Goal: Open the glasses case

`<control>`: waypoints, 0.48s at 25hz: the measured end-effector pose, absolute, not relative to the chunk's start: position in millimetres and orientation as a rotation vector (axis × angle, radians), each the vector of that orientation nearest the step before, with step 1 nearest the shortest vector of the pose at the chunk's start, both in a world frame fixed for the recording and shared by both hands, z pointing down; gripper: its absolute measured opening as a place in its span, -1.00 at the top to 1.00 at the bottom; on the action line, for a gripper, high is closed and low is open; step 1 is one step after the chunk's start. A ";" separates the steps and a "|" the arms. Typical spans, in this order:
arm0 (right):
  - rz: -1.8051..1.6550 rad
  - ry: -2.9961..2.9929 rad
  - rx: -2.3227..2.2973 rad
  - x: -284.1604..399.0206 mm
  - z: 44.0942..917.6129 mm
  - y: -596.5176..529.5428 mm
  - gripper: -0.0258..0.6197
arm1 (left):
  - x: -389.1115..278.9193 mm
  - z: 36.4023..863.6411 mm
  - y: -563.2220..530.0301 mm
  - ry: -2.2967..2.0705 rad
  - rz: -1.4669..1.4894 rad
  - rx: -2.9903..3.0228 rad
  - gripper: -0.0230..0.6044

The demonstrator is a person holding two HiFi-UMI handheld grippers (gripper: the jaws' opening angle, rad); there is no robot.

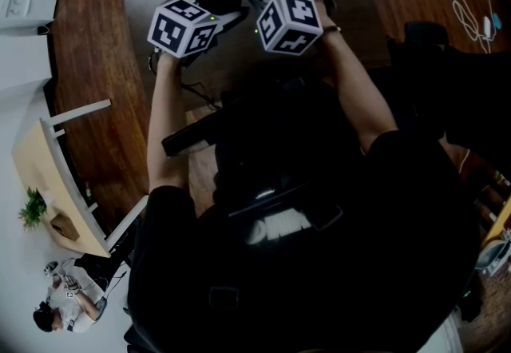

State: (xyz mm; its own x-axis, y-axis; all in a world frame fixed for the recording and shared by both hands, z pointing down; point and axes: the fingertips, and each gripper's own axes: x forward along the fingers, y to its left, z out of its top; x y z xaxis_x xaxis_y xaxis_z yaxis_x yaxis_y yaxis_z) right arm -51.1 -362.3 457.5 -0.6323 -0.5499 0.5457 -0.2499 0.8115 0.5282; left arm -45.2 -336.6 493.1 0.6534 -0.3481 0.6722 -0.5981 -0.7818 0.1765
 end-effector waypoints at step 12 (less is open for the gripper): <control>-0.548 -2.254 0.576 -48.9 457.9 -358.8 0.89 | -43.0 501.1 -333.6 -0.729 0.996 2.498 0.11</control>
